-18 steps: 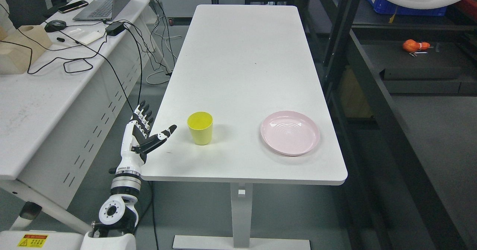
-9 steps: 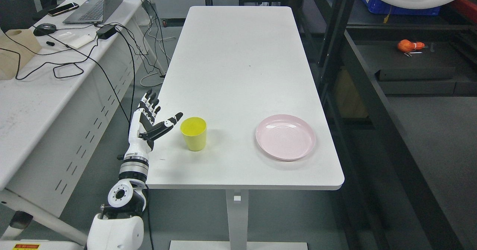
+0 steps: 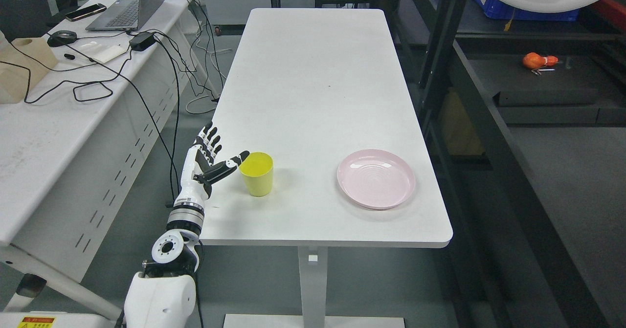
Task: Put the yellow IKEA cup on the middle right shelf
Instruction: 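Raise the left hand and move it toward the yellow cup, then close the left hand around the yellow cup and lift it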
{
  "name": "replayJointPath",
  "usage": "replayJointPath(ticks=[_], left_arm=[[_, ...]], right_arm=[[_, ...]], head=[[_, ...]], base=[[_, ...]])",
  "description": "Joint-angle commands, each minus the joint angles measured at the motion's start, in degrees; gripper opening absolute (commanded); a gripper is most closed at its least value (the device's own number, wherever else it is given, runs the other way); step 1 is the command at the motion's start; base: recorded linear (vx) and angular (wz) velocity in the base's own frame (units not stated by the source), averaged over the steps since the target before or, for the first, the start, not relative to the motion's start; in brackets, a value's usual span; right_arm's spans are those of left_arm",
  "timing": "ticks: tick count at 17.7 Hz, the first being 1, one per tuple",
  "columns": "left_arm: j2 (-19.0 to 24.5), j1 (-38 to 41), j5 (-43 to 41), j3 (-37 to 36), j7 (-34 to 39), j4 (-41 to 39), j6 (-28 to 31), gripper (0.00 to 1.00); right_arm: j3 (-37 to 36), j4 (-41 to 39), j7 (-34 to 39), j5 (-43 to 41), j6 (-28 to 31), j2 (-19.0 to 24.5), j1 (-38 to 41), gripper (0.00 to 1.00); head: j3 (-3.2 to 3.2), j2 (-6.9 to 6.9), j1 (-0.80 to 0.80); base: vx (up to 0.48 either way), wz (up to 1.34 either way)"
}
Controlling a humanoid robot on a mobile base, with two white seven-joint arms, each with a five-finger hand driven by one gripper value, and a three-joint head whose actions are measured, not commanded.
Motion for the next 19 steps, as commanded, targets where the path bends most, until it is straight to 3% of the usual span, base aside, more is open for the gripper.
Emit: replayJointPath(ticks=[1, 8, 19], left_arm=[[1.51, -1.16, -0.05, -2.95, -2.64, 5.69, -0.83, 1.00], [0.90, -0.46, -0.05, -9.11, -2.65, 5.60, -3.21, 1.00], [0.84, 0.42, -0.31, -9.99, -2.56, 7.27, -3.20, 1.00]], right_arm=[[0.00, -0.02, -0.04, 0.00, 0.04, -1.00, 0.35, 0.99], [0.00, -0.02, -0.04, 0.00, 0.04, -1.00, 0.35, 0.99], [0.00, -0.02, -0.04, 0.00, 0.04, -1.00, 0.35, 0.99]], head=[[0.00, 0.00, 0.00], [0.00, 0.00, 0.00], [0.00, 0.00, 0.00]], base=[[-0.013, 0.02], [0.001, 0.00], [0.000, 0.00]])
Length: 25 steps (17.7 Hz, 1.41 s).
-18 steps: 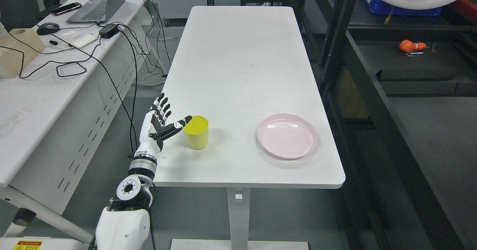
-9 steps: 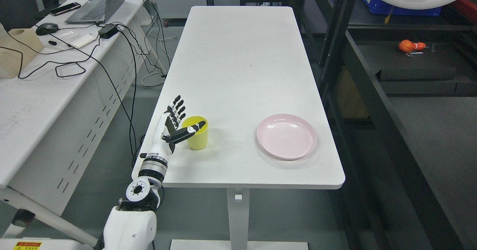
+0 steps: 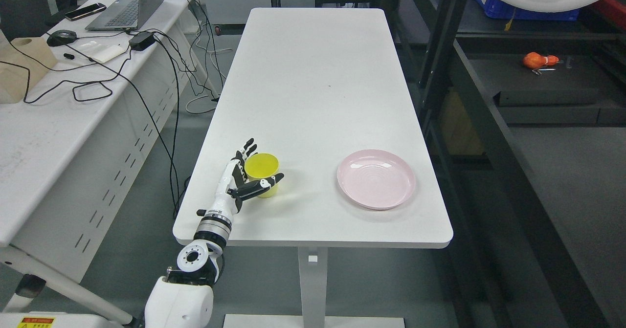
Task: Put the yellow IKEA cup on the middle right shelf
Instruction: 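Close the left hand around the yellow cup and lift it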
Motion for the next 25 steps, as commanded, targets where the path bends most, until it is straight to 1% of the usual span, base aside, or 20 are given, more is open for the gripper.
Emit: replayJointPath(ticks=[1, 7, 11, 16, 17, 18, 19, 20, 21, 23, 25], left_arm=[[0.97, 0.12, -0.05, -2.16, 0.03, 2.37, -0.03, 1.00], [0.97, -0.14, -0.05, -2.16, 0.03, 5.53, 0.06, 1.00], [0.97, -0.23, 0.03, -1.99, 0.03, 5.89, 0.15, 0.92], [0.97, -1.02, 0.21, -1.28, -0.06, 5.80, -0.03, 0.74], [0.97, -1.28, 0.30, -0.59, 0.03, 5.80, -0.29, 0.68], [0.97, -1.37, 0.30, 0.12, -0.06, 5.80, -0.99, 0.64], [0.97, -1.37, 0.39, 1.25, -0.06, 5.71, -2.56, 0.54], [0.97, -1.46, 0.47, 1.96, -0.06, 5.71, -3.97, 0.47], [0.97, -1.46, 0.56, 2.06, -0.06, 5.62, -5.20, 0.42], [0.97, -1.46, 1.00, 2.32, -0.06, 5.19, -6.62, 0.34], [0.97, -1.46, 1.44, 2.85, -0.06, 5.09, -8.98, 0.23]], right_arm=[[0.00, -0.01, -0.04, 0.00, 0.04, -1.00, 0.35, 0.99], [0.00, -0.01, -0.04, 0.00, 0.04, -1.00, 0.35, 0.99], [0.00, -0.01, -0.04, 0.00, 0.04, -1.00, 0.35, 0.99], [0.00, -0.01, -0.04, 0.00, 0.04, -1.00, 0.35, 0.99], [0.00, -0.01, -0.04, 0.00, 0.04, -1.00, 0.35, 0.99], [0.00, -0.01, -0.04, 0.00, 0.04, -1.00, 0.35, 0.99], [0.00, -0.01, -0.04, 0.00, 0.04, -1.00, 0.35, 0.99], [0.00, -0.01, -0.04, 0.00, 0.04, -1.00, 0.35, 0.99], [0.00, -0.01, -0.04, 0.00, 0.04, -1.00, 0.35, 0.99], [0.00, -0.01, -0.04, 0.00, 0.04, -1.00, 0.35, 0.99], [0.00, -0.01, -0.04, 0.00, 0.04, -1.00, 0.35, 0.99]], head=[[0.00, 0.00, 0.00], [0.00, 0.00, 0.00], [0.00, 0.00, 0.00], [0.00, 0.00, 0.00], [0.00, 0.00, 0.00], [0.00, 0.00, 0.00], [0.00, 0.00, 0.00], [0.00, 0.00, 0.00], [0.00, 0.00, 0.00], [0.00, 0.00, 0.00], [0.00, 0.00, 0.00]], base=[[0.000, 0.00], [0.000, 0.00], [0.000, 0.00], [0.000, 0.00], [0.000, 0.00], [0.000, 0.00], [0.000, 0.00], [0.000, 0.00], [0.000, 0.00], [0.000, 0.00], [0.000, 0.00]])
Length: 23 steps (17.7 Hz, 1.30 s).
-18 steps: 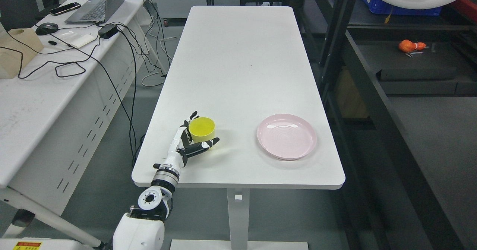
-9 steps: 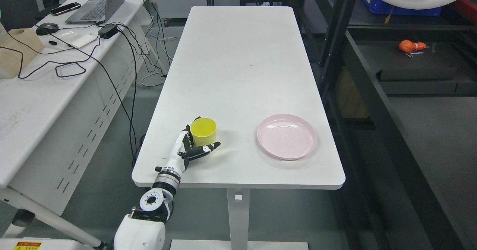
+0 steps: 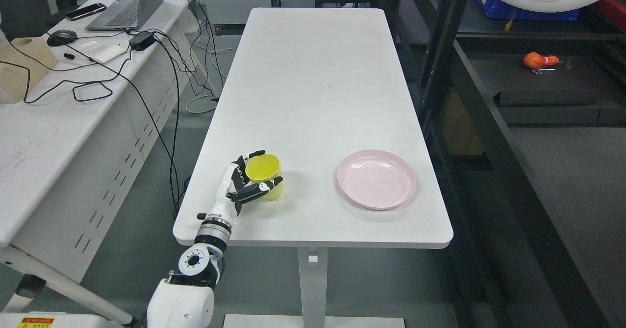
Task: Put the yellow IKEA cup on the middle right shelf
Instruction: 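Close the left hand around the yellow cup and lift it, then carry the cup in the left hand while turning toward the shelves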
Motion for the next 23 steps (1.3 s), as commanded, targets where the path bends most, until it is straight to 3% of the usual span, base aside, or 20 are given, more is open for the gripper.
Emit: replayJointPath(ticks=[1, 5, 9, 14, 23], left_arm=[[1.01, -0.18, 0.85, 2.26, -0.03, 0.03, -4.06, 0.17], [1.01, 0.52, 2.78, 2.00, 0.06, -1.37, -7.85, 0.01], [1.01, 1.40, 9.01, -1.42, -0.03, -4.97, -7.86, 0.01], [1.01, 3.25, 9.29, -6.44, 0.06, -6.48, -7.86, 0.01], [1.01, 5.53, 9.47, -6.97, -0.03, -13.41, -7.86, 0.01]], right_arm=[[0.00, -0.01, -0.04, 0.00, 0.04, -1.00, 0.35, 0.99], [0.00, -0.01, -0.04, 0.00, 0.04, -1.00, 0.35, 0.99], [0.00, -0.01, -0.04, 0.00, 0.04, -1.00, 0.35, 0.99], [0.00, 0.17, -0.04, 0.00, 0.04, -1.00, 0.35, 0.99], [0.00, -0.01, -0.04, 0.00, 0.04, -1.00, 0.35, 0.99]], head=[[0.00, 0.00, 0.00], [0.00, 0.00, 0.00], [0.00, 0.00, 0.00], [0.00, 0.00, 0.00], [0.00, 0.00, 0.00]], base=[[0.000, 0.00], [0.000, 0.00], [0.000, 0.00], [-0.004, 0.00], [-0.090, -0.01]])
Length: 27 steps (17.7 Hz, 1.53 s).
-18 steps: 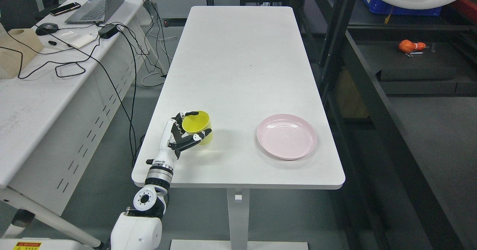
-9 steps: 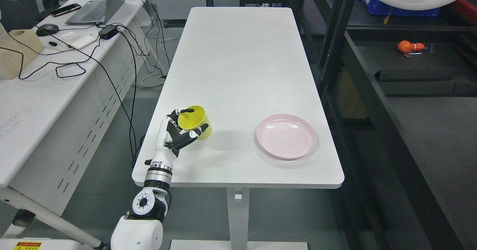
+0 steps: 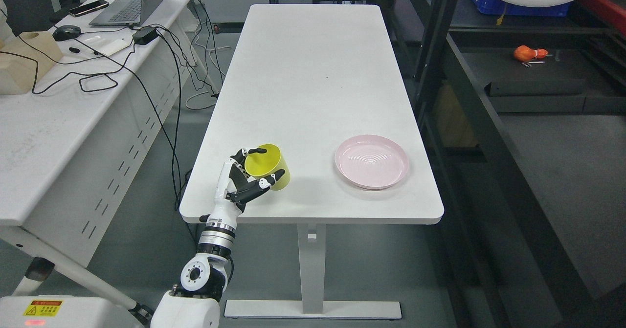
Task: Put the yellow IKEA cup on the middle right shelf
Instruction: 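Carry the cup in the left hand while turning toward the shelves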
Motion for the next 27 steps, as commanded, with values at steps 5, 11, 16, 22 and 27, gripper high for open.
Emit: replayJointPath(ticks=[5, 11, 16, 22, 27], left_arm=[[1.00, 2.81, 0.40, -7.45, 0.02, -9.76, 0.04, 0.01], [1.00, 4.04, 0.40, -11.58, 0.11, -11.96, 0.04, 0.01], [1.00, 4.58, 0.40, -13.26, 0.37, -12.58, 0.04, 0.01], [1.00, 4.93, 0.40, -13.96, 0.37, -13.98, 0.04, 0.01], [1.00, 6.16, 0.40, -14.66, 0.37, -15.30, 0.04, 0.01]], right_arm=[[0.00, 0.17, -0.04, 0.00, 0.04, -1.00, 0.35, 0.99], [0.00, 0.00, -0.04, 0.00, 0.04, -1.00, 0.35, 0.99], [0.00, 0.00, -0.04, 0.00, 0.04, -1.00, 0.35, 0.99], [0.00, 0.00, -0.04, 0.00, 0.04, -1.00, 0.35, 0.99], [0.00, 0.00, -0.04, 0.00, 0.04, -1.00, 0.35, 0.99]], head=[[0.00, 0.00, 0.00], [0.00, 0.00, 0.00], [0.00, 0.00, 0.00], [0.00, 0.00, 0.00], [0.00, 0.00, 0.00]], base=[[-0.144, -0.22], [-0.140, -0.48], [-0.175, -0.25], [-0.181, -0.23], [-0.185, -0.36]])
